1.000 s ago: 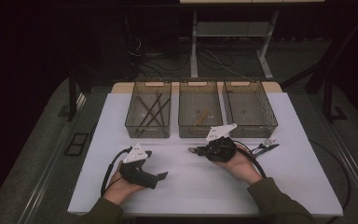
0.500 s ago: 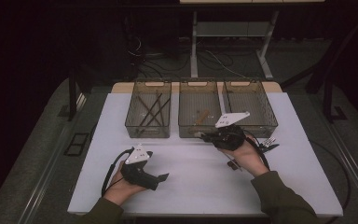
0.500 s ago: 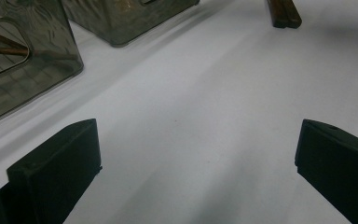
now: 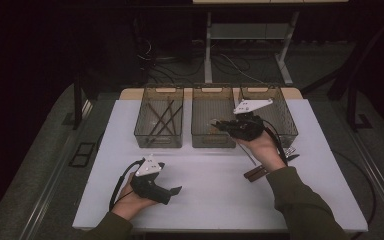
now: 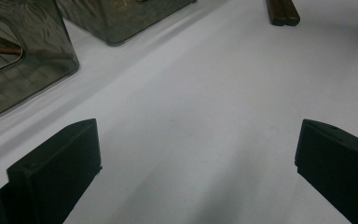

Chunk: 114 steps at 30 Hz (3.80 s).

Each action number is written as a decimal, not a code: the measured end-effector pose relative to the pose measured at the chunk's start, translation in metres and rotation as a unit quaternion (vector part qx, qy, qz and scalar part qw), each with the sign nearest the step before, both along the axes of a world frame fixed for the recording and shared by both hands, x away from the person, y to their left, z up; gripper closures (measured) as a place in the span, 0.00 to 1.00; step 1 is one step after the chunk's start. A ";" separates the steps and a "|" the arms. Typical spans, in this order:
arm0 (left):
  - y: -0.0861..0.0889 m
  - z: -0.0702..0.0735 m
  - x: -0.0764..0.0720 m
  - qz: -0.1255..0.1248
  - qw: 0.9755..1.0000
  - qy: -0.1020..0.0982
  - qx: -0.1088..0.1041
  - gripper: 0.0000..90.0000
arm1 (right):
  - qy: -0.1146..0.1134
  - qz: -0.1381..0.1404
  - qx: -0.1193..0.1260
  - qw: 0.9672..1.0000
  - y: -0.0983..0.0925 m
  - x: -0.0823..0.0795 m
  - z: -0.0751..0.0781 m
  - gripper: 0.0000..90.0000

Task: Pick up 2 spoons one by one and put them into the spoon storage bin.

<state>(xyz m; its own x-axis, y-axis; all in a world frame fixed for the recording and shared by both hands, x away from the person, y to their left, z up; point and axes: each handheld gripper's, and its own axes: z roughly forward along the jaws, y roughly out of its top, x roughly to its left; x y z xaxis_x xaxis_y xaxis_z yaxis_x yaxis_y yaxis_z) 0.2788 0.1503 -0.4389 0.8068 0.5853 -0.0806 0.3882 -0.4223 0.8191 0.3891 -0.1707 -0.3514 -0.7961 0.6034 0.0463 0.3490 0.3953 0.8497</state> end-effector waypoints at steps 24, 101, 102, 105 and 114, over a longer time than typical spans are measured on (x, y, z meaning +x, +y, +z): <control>-0.002 0.001 -0.001 -0.003 1.000 -0.006 -0.008 0.00 | -0.026 -0.086 0.018 0.996 0.026 0.095 0.031 0.94; 0.000 0.000 -0.002 0.003 1.000 -0.004 0.002 0.00 | 0.023 -0.030 0.030 0.999 -0.027 0.005 0.011 0.38; 0.000 0.001 -0.002 0.001 1.000 -0.005 0.004 0.00 | 0.025 -0.030 0.028 0.999 -0.029 0.002 0.010 0.38; 0.000 0.001 -0.002 0.002 1.000 -0.006 0.003 0.00 | 0.026 -0.033 0.029 0.999 -0.037 -0.006 0.004 0.38; 0.000 0.001 -0.003 0.002 1.000 -0.007 0.005 0.00 | 0.030 -0.051 0.015 0.998 -0.064 -0.024 -0.014 0.44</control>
<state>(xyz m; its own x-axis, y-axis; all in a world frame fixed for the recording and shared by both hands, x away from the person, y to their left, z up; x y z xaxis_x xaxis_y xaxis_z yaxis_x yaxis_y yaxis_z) 0.2763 0.1499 -0.4376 0.8050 0.5898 -0.0637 0.3795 -0.4294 0.8195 0.3653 -0.2344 -0.3657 -0.7261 0.6785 0.1114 0.4373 0.3307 0.8363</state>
